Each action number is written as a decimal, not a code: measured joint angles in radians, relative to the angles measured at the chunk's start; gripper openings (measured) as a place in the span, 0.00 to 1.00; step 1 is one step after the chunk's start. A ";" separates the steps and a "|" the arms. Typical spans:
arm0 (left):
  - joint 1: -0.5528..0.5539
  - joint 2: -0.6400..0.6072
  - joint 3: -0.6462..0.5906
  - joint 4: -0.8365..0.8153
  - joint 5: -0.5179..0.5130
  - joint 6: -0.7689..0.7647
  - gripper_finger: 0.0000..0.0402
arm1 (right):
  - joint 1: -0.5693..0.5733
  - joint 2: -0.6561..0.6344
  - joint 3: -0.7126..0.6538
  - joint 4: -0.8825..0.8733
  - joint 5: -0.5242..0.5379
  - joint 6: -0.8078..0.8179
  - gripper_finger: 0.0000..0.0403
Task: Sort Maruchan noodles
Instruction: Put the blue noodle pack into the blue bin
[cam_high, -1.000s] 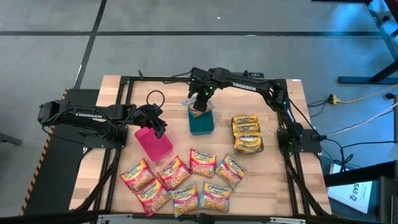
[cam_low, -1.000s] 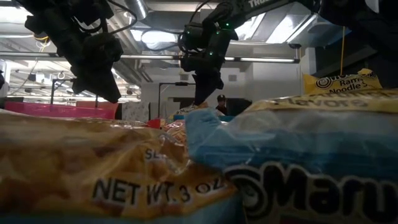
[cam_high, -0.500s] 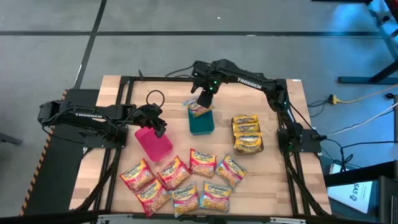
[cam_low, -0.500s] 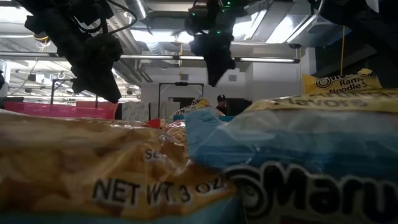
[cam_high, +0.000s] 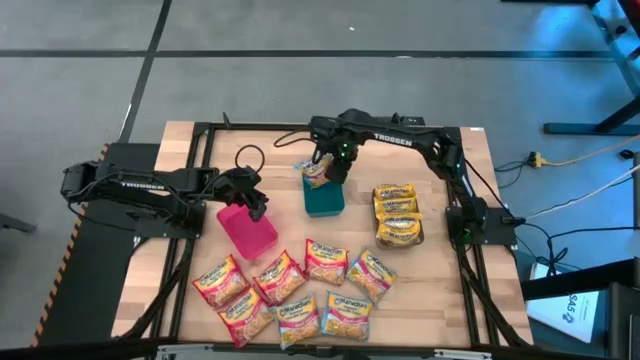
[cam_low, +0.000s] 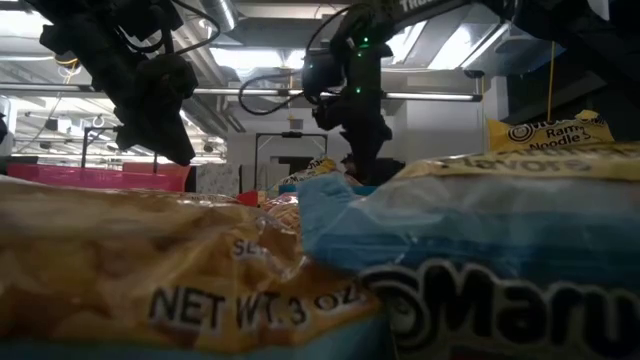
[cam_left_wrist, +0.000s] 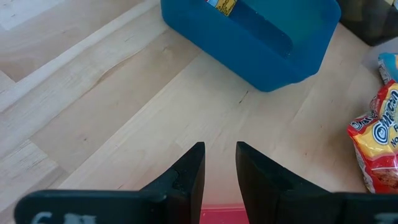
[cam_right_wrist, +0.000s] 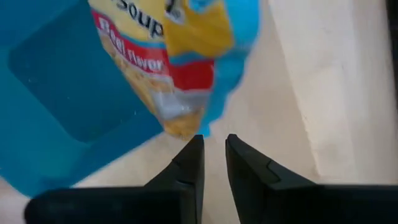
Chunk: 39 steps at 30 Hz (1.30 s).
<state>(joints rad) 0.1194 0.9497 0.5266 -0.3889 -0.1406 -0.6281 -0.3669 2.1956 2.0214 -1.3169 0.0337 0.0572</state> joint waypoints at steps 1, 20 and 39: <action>0.000 0.000 0.000 0.000 0.000 0.000 0.21 | 0.001 0.000 -0.008 0.014 -0.008 0.000 0.16; 0.000 0.000 0.000 0.000 0.000 -0.020 0.21 | 0.009 0.000 -0.005 0.011 -0.026 0.016 0.15; 0.000 0.000 0.000 0.001 0.000 -0.020 0.21 | 0.015 0.000 -0.005 0.091 -0.048 0.021 0.15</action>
<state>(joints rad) 0.1192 0.9497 0.5266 -0.3882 -0.1406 -0.6478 -0.3520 2.1956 2.0167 -1.2259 -0.0148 0.0784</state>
